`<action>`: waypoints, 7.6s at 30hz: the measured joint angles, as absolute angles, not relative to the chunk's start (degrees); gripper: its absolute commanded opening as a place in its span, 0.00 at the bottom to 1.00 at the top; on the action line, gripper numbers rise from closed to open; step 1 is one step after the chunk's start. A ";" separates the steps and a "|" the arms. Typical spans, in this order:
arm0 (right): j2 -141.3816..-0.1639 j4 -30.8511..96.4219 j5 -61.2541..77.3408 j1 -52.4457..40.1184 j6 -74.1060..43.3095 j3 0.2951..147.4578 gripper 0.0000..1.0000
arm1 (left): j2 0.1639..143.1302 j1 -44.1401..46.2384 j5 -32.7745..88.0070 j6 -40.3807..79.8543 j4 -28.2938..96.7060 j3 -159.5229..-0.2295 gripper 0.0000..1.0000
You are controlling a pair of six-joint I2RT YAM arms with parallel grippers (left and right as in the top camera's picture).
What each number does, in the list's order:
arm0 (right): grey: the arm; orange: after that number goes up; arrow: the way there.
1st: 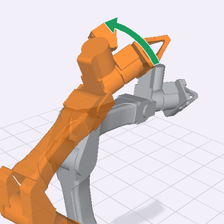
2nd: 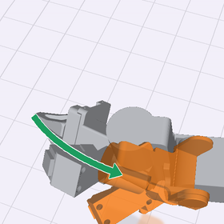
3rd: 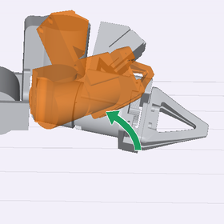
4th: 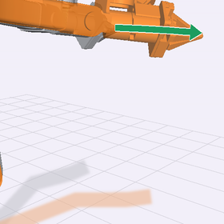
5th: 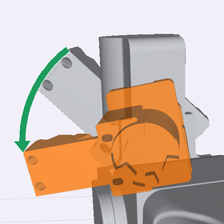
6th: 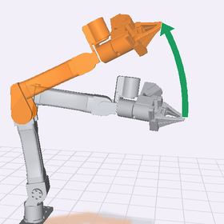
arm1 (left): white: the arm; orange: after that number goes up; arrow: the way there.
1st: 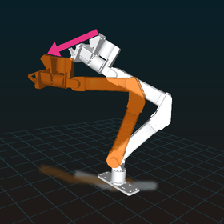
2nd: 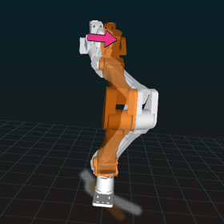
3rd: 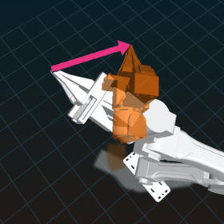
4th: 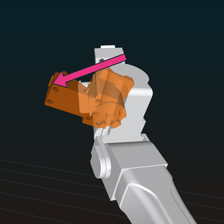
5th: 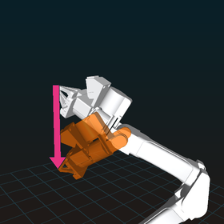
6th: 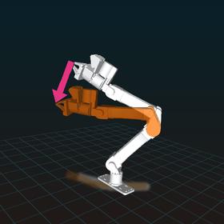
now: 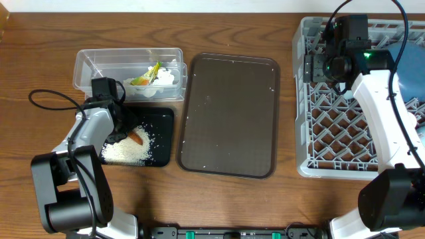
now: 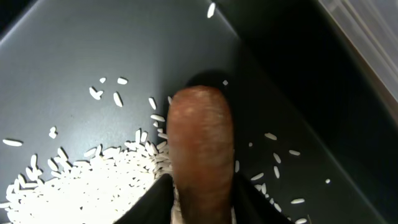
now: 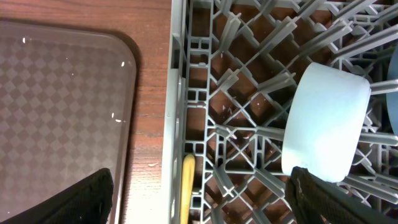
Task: Sort waste into correct bins and load items into the dishwasher rack
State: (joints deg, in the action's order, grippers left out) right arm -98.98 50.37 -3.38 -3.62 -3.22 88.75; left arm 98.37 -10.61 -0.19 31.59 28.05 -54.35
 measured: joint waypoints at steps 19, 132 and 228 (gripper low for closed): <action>-98.98 45.80 4.32 -0.69 -4.01 88.77 0.99 | 80.38 -2.90 4.75 12.71 32.80 -54.59 0.85; -0.93 16.45 -2.33 2.76 -3.42 10.33 0.99 | 19.73 -0.69 6.00 6.13 46.54 -42.35 0.96; -0.69 3.90 -1.96 2.76 0.54 0.40 0.99 | 0.64 -0.69 4.73 4.45 3.44 -4.05 0.96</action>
State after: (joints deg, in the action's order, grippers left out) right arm -0.69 3.90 -1.96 2.76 0.54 0.40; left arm 0.64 -0.69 4.73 4.45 3.44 -4.05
